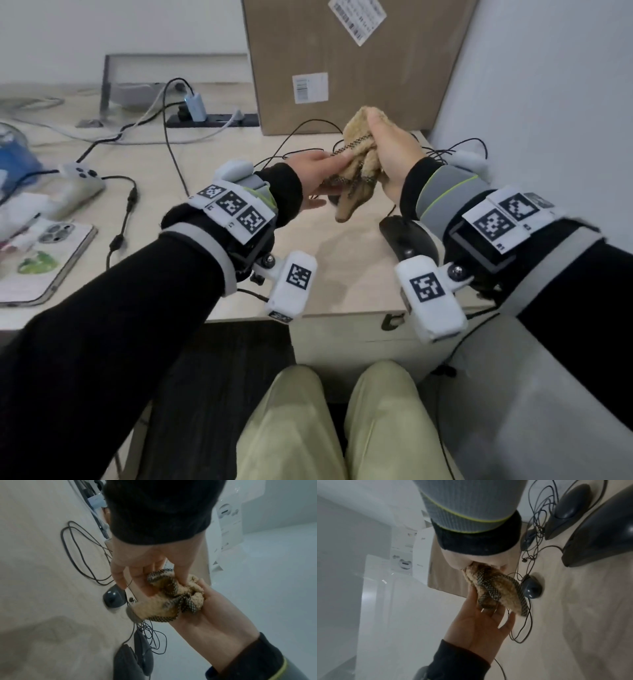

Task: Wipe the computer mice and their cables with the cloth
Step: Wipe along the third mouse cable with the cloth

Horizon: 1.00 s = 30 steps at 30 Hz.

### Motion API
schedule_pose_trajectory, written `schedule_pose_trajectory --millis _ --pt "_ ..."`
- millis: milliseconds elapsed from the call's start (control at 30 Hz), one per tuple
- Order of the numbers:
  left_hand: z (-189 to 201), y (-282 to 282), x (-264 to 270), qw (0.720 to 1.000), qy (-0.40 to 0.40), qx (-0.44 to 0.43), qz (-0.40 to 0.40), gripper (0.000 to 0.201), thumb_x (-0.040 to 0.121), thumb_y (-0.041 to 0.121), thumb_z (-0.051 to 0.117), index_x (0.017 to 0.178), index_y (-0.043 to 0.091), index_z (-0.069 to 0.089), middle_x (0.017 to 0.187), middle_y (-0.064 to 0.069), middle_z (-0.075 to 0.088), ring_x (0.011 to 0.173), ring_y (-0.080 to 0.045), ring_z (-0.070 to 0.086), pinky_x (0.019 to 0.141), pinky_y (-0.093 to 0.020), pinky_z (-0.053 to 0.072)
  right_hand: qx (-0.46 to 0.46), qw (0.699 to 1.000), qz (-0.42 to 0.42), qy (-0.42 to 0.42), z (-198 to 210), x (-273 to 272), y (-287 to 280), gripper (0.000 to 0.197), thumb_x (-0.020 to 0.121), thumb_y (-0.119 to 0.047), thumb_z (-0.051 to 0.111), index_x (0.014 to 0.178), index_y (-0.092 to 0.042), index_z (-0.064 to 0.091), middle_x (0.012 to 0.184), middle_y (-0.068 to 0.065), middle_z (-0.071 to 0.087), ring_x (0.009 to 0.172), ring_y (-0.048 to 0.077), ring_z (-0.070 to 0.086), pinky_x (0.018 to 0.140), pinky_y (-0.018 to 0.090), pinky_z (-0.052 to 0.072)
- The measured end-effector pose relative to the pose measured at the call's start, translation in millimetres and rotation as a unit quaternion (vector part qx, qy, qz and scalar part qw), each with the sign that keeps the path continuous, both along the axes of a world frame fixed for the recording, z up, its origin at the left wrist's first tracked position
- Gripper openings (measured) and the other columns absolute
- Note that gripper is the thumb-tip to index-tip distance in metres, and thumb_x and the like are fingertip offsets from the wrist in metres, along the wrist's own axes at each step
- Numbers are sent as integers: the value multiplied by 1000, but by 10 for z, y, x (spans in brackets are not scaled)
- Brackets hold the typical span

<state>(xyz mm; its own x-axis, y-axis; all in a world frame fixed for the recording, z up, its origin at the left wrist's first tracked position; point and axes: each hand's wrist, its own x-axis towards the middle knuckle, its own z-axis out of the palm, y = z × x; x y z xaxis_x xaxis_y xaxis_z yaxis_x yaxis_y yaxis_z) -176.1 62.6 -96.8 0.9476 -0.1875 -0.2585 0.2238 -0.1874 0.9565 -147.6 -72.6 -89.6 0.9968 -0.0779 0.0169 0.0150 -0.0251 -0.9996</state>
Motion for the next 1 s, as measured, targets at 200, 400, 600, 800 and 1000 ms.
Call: schedule_pose_trajectory --millis 200,400,600,800,1000 --pt "185 223 -287 992 -94 44 64 15 90 26 61 77 23 56 78 6 58 72 -7 54 71 -24 42 -83 993 84 27 2 -323 -197 20 80 -30 66 88 -12 62 63 -6 61 58 10 60 57 26 43" --pt "261 348 -429 991 -91 20 100 6 93 25 57 91 20 57 81 4 59 75 -9 60 70 -23 45 -58 957 260 111 33 -683 -339 32 77 -26 70 105 -14 61 94 4 65 83 18 63 75 28 51" --pt "349 385 -462 986 -106 23 128 21 92 11 57 76 24 55 75 5 56 66 -8 54 68 -23 40 -336 935 116 15 84 -692 -348 33 70 -39 78 78 -9 68 78 0 59 73 15 53 70 27 40" --pt "457 437 -407 974 -142 -19 173 30 88 -1 53 72 23 62 75 0 58 72 -14 53 67 -24 43 -438 889 39 -130 232 -768 -198 9 79 -13 67 87 -10 67 69 2 57 71 20 53 50 19 36" --pt "-25 477 -380 977 25 161 134 13 92 6 52 82 15 53 87 -4 54 84 -18 55 76 -25 50 -563 816 126 37 -202 -818 -212 49 86 -27 63 132 -16 50 131 8 55 120 26 50 95 28 40"
